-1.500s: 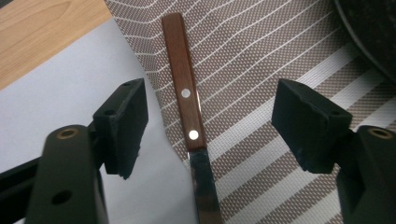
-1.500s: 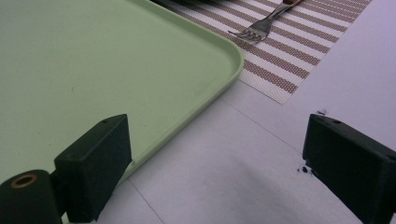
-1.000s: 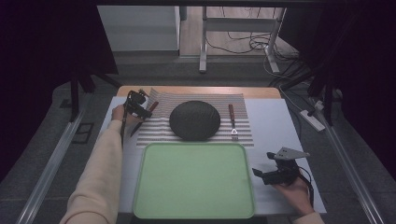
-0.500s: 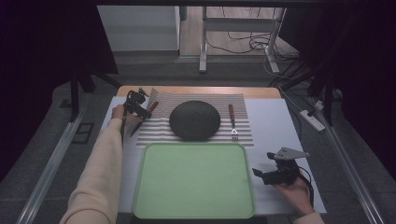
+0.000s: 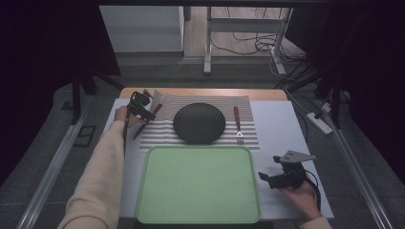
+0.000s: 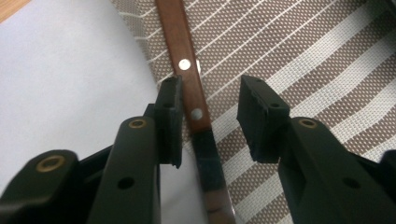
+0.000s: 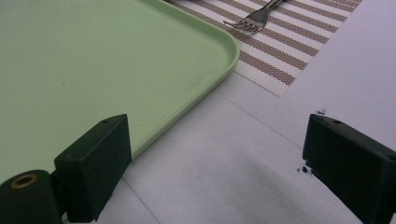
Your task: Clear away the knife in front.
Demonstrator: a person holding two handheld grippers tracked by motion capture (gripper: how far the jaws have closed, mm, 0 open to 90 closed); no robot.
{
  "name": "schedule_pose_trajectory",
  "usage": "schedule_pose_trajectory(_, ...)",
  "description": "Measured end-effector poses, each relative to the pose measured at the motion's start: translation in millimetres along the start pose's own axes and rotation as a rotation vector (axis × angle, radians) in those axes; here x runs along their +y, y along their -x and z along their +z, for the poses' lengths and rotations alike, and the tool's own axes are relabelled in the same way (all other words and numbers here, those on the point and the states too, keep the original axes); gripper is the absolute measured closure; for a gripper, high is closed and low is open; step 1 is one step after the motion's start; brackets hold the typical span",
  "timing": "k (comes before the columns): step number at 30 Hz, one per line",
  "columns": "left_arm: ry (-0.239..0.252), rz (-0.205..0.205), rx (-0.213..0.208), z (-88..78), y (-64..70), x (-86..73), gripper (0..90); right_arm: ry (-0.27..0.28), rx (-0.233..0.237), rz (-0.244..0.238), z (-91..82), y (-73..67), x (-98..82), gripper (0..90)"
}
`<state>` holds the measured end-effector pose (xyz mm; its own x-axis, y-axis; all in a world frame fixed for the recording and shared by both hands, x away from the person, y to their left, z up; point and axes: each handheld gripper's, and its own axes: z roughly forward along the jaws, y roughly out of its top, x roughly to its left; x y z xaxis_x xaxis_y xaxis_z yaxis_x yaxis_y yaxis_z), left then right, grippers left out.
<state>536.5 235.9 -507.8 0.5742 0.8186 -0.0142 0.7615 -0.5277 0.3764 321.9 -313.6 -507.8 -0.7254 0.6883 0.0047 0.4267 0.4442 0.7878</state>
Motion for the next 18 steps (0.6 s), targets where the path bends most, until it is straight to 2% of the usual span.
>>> schedule_pose_trajectory(3, -0.014, -0.009, 0.007, 5.8, -0.8, 0.4, 61.0, 0.001, -0.003, -0.001, -0.6, -0.2, 0.0, 7.8)
schedule_pose_trajectory(5, 0.001, -0.030, -0.013, 6.5, -3.8, -1.5, 61.5, 0.001, -0.004, 0.000, -1.1, -0.1, -0.2, 7.8)
schedule_pose_trajectory(17, -0.010, -0.050, -0.018, 5.5, -4.3, -3.1, 69.9, -0.002, -0.002, -0.001, -0.5, -0.1, -0.3, 7.8)
schedule_pose_trajectory(18, -0.022, -0.045, -0.017, 4.9, -3.9, -2.7, 73.5, -0.005, -0.004, -0.003, -0.3, -0.2, -0.4, 7.8)
